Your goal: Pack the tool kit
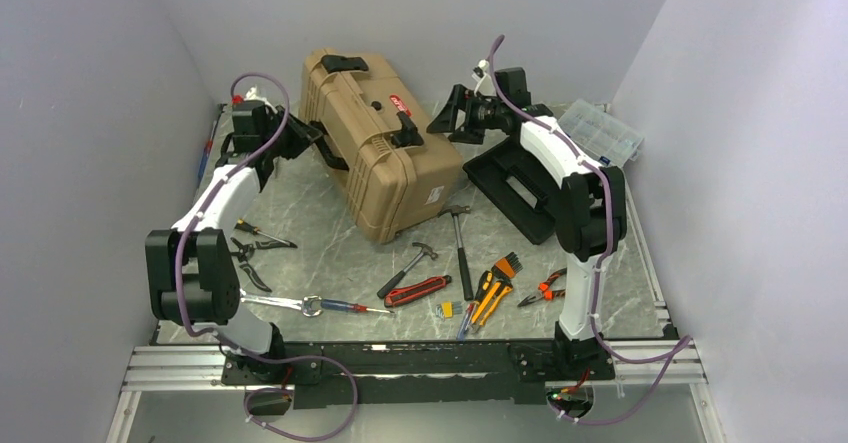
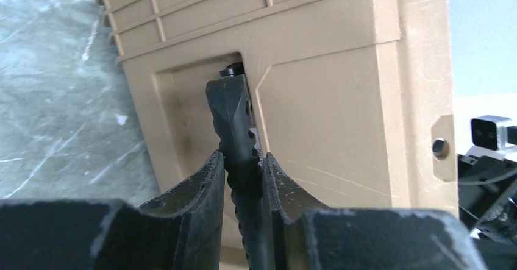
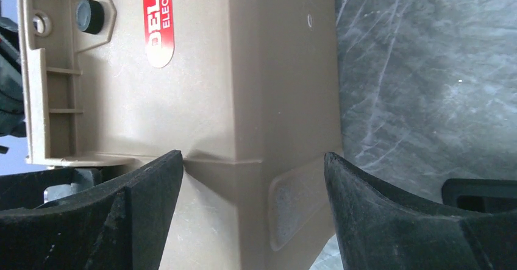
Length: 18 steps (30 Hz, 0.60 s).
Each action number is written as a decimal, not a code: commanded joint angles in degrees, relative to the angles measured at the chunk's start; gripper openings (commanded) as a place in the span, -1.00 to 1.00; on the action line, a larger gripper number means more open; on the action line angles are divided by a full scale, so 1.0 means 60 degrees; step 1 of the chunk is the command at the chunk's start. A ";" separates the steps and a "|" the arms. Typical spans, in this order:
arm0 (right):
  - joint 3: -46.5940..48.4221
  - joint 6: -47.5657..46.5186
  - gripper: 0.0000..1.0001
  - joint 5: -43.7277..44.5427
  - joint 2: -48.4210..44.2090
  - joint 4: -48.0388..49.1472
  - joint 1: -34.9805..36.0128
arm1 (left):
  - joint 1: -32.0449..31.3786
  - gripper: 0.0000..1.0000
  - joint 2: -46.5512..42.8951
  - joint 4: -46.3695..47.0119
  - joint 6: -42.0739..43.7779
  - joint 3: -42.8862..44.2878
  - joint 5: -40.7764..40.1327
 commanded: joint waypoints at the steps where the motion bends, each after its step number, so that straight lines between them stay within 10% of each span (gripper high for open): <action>1: -0.0389 -0.0509 0.70 0.0648 0.0617 -0.0949 0.0084 | -0.0744 -1.00 -0.0259 0.2121 -0.0249 0.1766 0.1622; 18: -0.1049 -0.0620 0.69 0.0615 0.0997 -0.0561 -0.0319 | -0.2129 -1.00 0.1584 0.1655 -0.0128 0.4299 0.1720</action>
